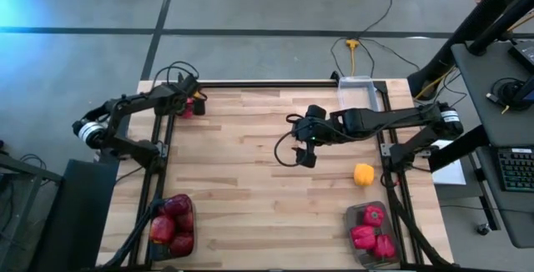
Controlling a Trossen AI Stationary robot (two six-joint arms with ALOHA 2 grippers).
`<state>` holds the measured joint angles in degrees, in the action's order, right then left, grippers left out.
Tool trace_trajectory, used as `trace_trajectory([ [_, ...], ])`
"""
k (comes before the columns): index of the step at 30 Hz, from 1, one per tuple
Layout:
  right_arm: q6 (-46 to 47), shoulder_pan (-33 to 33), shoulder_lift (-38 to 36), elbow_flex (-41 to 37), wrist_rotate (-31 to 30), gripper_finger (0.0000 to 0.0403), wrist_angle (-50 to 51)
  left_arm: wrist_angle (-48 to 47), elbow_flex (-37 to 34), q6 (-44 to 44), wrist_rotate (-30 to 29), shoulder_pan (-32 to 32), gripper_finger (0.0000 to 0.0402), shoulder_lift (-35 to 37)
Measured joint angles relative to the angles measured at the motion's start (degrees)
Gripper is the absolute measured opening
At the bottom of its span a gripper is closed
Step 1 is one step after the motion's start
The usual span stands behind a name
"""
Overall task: Sort produce into baskets
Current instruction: Put the red bell pepper into the right black bin
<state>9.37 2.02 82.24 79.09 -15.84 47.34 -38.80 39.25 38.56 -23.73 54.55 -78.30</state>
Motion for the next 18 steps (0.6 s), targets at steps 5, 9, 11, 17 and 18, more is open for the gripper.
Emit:
trace_trajectory([
  [5, 0.0, 0.0, 0.0, 0.0, 0.0, 0.0364, -0.7, 0.2, 0.0, -0.3, 1.6, 0.0, 0.0396, -3.4],
  [9, -0.7, 0.0, 0.0, 0.0, 0.0, 0.0364, -1.4, 0.6, 0.0, -0.3, 0.2, -0.2, 0.0378, -5.3],
  [11, -1.1, 0.1, 0.0, 0.0, -0.1, 0.0364, -1.4, 0.9, -0.2, -0.3, -0.7, -0.5, 0.0358, -5.5],
  [17, -1.8, 0.1, 0.0, 0.0, -0.2, 0.0364, -1.4, 2.9, -1.5, -0.7, -0.9, -0.6, 0.0298, -3.7],
  [18, -1.8, 0.1, 0.0, 0.0, -0.2, 0.0364, -1.4, 2.8, -1.7, -1.4, -0.7, -0.7, 0.0292, -3.4],
])
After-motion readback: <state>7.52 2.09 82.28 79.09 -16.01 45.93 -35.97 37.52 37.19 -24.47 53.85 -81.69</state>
